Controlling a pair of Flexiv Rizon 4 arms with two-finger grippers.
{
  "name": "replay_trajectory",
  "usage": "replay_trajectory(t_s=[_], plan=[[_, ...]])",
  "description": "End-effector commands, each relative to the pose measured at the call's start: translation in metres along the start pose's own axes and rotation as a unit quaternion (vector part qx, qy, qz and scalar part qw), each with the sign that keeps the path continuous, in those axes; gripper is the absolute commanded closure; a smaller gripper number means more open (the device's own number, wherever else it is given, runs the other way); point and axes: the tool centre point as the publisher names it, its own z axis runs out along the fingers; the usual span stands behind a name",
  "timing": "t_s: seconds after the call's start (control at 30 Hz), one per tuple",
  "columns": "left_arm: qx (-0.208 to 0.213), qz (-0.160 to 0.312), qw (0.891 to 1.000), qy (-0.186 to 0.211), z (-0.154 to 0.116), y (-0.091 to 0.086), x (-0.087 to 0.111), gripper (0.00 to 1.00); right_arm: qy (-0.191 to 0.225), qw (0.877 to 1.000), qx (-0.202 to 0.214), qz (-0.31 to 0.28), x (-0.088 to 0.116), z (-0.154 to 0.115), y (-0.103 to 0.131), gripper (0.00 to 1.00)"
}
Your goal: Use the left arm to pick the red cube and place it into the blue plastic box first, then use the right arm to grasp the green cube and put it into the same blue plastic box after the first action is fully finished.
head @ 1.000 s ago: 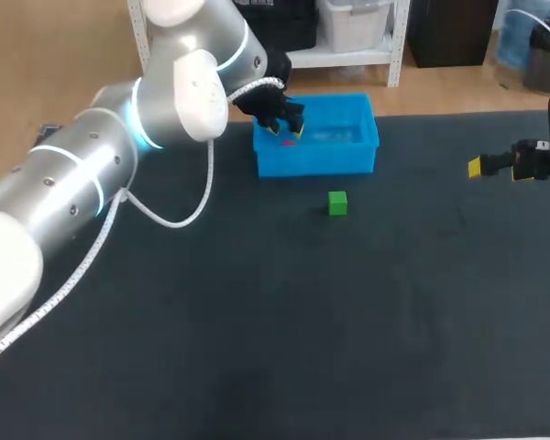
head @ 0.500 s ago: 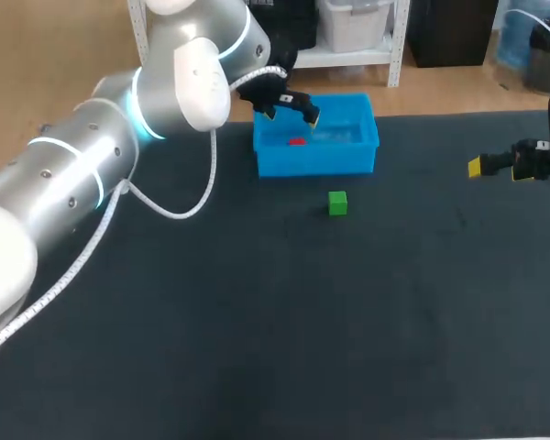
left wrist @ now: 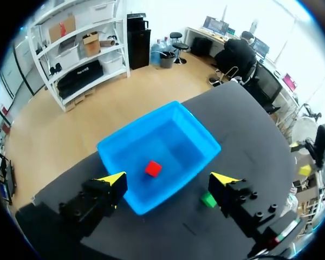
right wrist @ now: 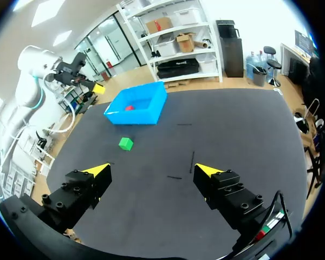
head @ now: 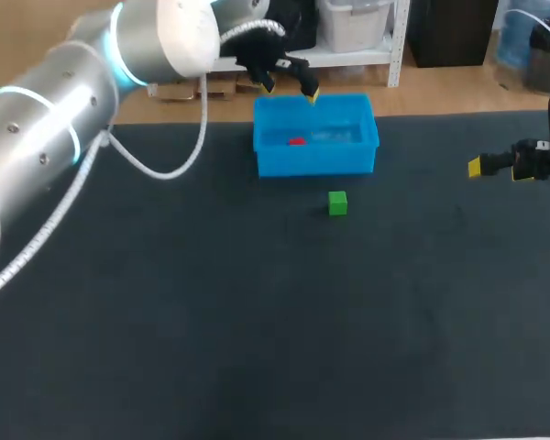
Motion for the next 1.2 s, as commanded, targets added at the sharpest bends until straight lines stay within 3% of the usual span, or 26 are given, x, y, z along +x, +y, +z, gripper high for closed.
replay_trajectory(t_s=[0.03, 0.5, 0.73, 0.93, 1.2], plan=[[-0.006, -0.002, 0.999, -0.044, -0.032, -0.008, 0.037, 0.0, 0.0, 1.0, 0.0, 0.0, 0.0, 0.0, 0.0, 0.0], [-0.009, 0.016, 0.99, -0.141, -0.071, -0.009, 0.118, 0.0, 0.0, 1.0, 0.0, 0.0, 0.0, 0.0, 0.0, 0.0], [-0.018, 0.001, 0.987, -0.16, -0.08, -0.007, 0.151, 0.0, 0.0, 1.0, 0.0, 0.0, 0.0, 0.0, 0.0, 0.0], [-0.017, -0.013, 0.985, -0.171, -0.086, -0.002, 0.172, 0.0, 0.0, 1.0, 0.0, 0.0, 0.0, 0.0, 0.0, 0.0], [-0.008, -0.011, 0.982, -0.187, -0.092, 0.0, 0.184, 0.0, 0.0, 1.0, 0.0, 0.0, 0.0, 0.0, 0.0, 0.0]])
